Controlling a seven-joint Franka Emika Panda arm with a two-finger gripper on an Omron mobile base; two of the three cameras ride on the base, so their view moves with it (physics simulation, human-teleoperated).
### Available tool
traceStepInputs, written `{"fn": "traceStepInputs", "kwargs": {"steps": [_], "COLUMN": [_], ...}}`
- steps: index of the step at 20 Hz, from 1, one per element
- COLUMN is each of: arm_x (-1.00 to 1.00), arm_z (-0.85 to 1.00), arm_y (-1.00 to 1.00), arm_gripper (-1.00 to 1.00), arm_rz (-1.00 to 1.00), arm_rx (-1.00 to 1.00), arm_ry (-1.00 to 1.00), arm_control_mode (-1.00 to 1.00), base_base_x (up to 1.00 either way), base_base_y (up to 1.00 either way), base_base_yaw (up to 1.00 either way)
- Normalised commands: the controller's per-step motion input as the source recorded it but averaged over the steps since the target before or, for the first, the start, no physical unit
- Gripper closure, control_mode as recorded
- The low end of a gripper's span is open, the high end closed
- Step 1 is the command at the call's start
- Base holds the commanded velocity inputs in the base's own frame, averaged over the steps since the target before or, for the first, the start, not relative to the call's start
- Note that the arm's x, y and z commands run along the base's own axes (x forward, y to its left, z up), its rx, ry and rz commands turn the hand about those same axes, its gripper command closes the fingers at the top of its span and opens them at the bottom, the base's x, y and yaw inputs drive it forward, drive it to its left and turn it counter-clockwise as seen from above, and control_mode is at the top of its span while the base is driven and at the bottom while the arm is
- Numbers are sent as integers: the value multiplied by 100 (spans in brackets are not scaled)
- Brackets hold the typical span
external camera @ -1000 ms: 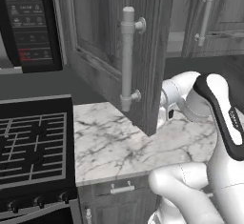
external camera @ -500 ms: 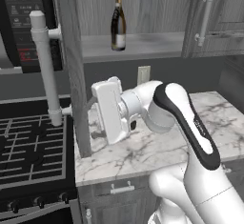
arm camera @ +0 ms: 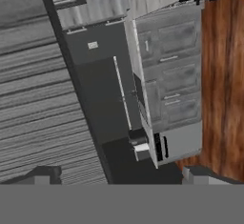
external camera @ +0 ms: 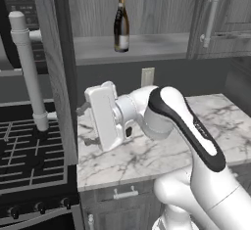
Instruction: Get the candle and the wine from the cabinet and move them to the dining counter.
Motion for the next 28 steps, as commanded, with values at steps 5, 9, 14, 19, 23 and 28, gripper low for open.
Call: {"fn": "traceStepInputs", "kwargs": {"steps": [5, 9, 14, 19, 23, 28], "arm_x": [-12, -17, -12, -25, -29, -37], "arm_z": [0, -2, -5, -29, -30, -2], "arm_y": [-55, -76, -84, -80, -61, -63], "arm_gripper": [-100, -100, -100, -100, -100, -100], "arm_rz": [1, -1, -6, -11, -15, -11], "arm_rx": [-15, -15, -15, -14, -16, -15], "arm_ry": [-15, -20, -28, -54, -66, -64], "arm_control_mode": [-100, -100, -100, -100, -100, -100], "base_base_x": [0, 0, 0, 0, 0, 0], "base_base_y": [0, 0, 0, 0, 0, 0], "base_base_yaw": [0, 0, 0, 0, 0, 0]}}
